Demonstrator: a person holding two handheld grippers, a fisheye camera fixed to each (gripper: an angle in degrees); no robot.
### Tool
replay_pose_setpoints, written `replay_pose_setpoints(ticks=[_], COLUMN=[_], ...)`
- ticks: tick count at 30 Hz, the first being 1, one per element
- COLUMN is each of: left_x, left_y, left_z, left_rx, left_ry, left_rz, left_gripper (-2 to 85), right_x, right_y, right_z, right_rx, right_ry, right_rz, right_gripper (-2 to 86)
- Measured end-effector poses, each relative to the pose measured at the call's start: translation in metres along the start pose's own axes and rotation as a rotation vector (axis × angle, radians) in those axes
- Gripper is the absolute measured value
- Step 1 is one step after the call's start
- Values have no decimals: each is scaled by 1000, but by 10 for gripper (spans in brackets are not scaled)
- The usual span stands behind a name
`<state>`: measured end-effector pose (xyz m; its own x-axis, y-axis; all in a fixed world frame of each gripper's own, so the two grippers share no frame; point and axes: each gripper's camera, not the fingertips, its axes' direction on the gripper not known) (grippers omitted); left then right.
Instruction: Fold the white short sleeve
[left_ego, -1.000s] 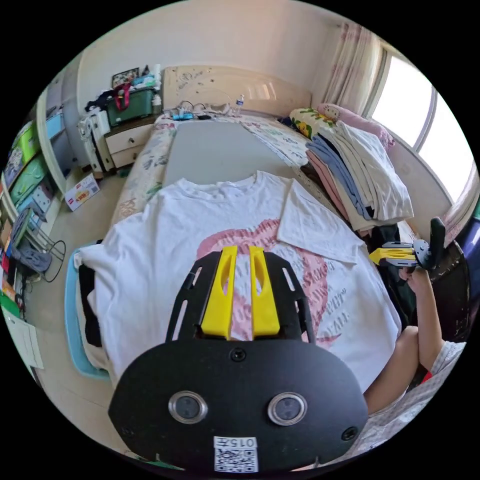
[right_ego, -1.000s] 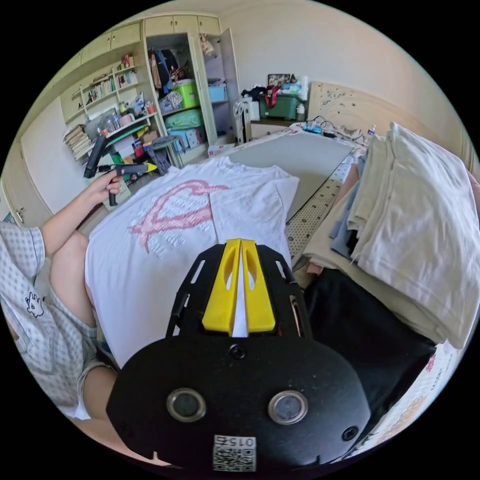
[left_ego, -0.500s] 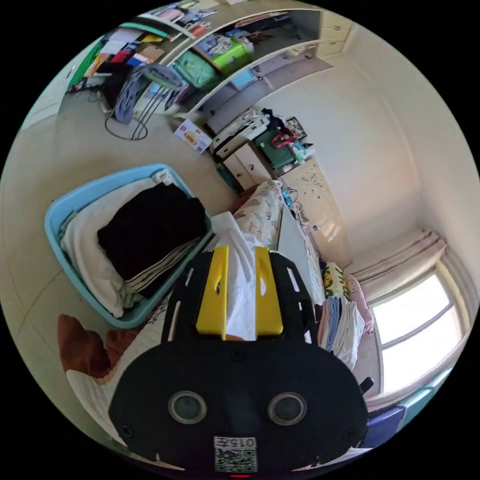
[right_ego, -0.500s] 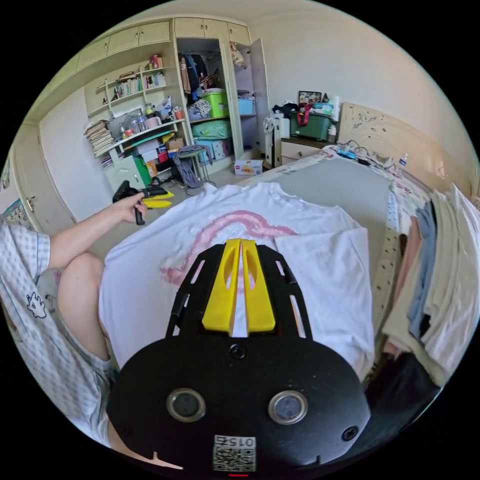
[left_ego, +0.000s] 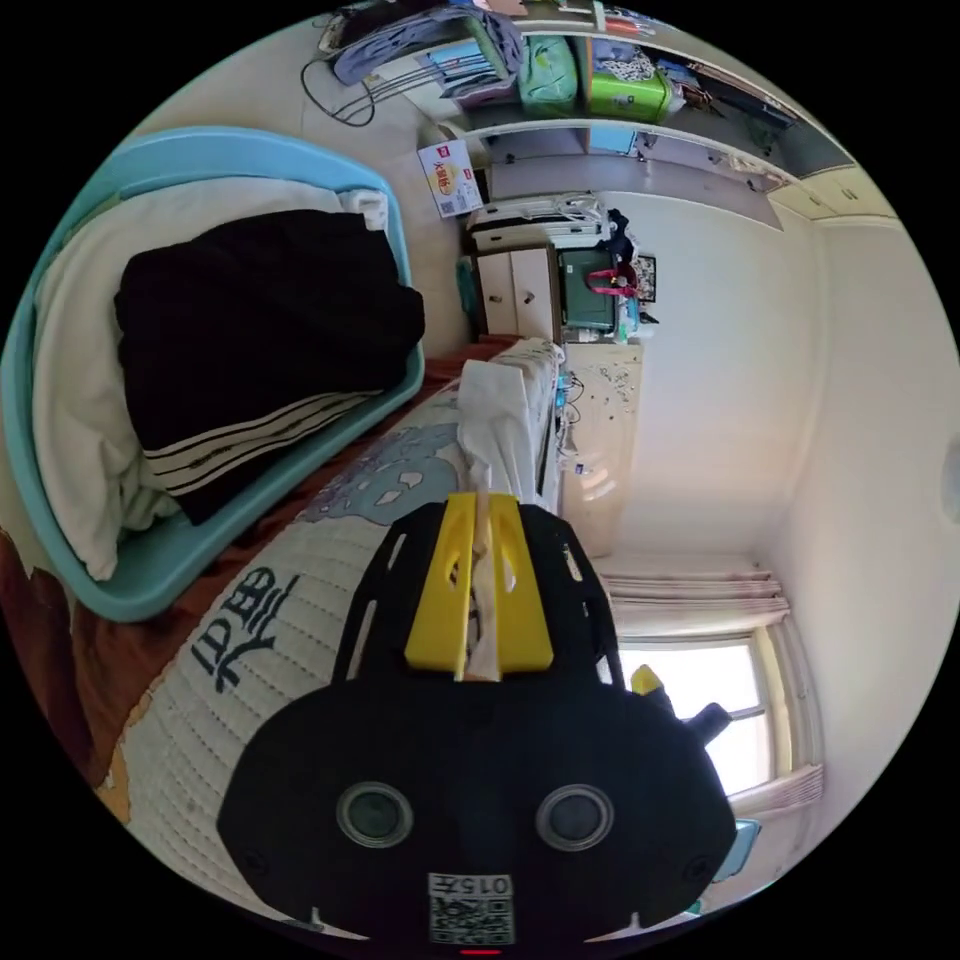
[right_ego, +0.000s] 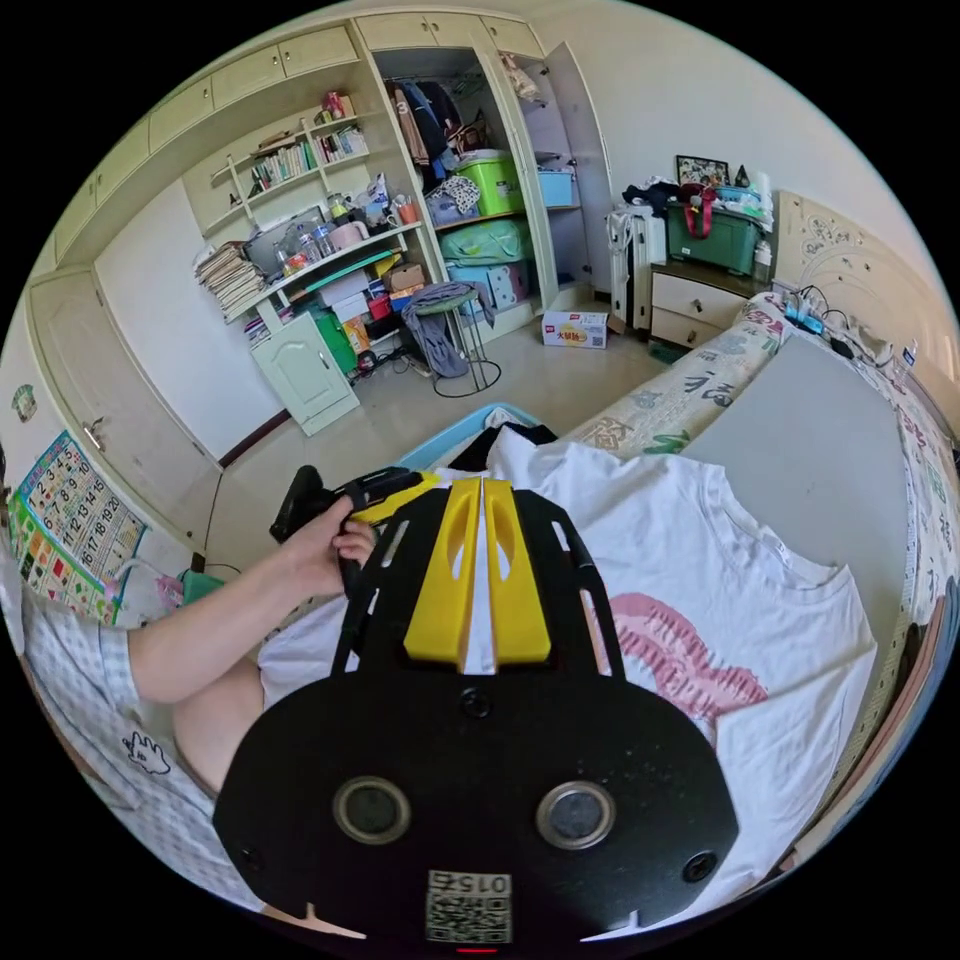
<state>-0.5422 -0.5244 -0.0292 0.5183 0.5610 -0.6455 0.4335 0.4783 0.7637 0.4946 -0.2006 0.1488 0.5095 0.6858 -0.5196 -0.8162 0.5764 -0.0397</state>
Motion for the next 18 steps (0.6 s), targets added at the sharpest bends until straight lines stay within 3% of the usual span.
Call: replay_pose_setpoints(ticks=[4, 7, 11, 18], left_x=[56, 50, -1, 5], left_y=[43, 92, 116, 127], left_z=[-28, -44, -32, -41], left_rx=[-30, 77, 42, 108], left_ry=[-101, -42, 14, -19], left_rz=[201, 118, -121, -48], left_gripper=[1, 1, 0, -2], right_x=[-19, -62, -150, -248], right_y=[-134, -234, -339, -458], right_z=[-61, -67, -24, 50], right_rx=[-20, -179, -485, -802], right_ry=[32, 64, 170, 373], right_rz=[-35, -139, -347, -574], right_gripper=[12, 36, 66, 82])
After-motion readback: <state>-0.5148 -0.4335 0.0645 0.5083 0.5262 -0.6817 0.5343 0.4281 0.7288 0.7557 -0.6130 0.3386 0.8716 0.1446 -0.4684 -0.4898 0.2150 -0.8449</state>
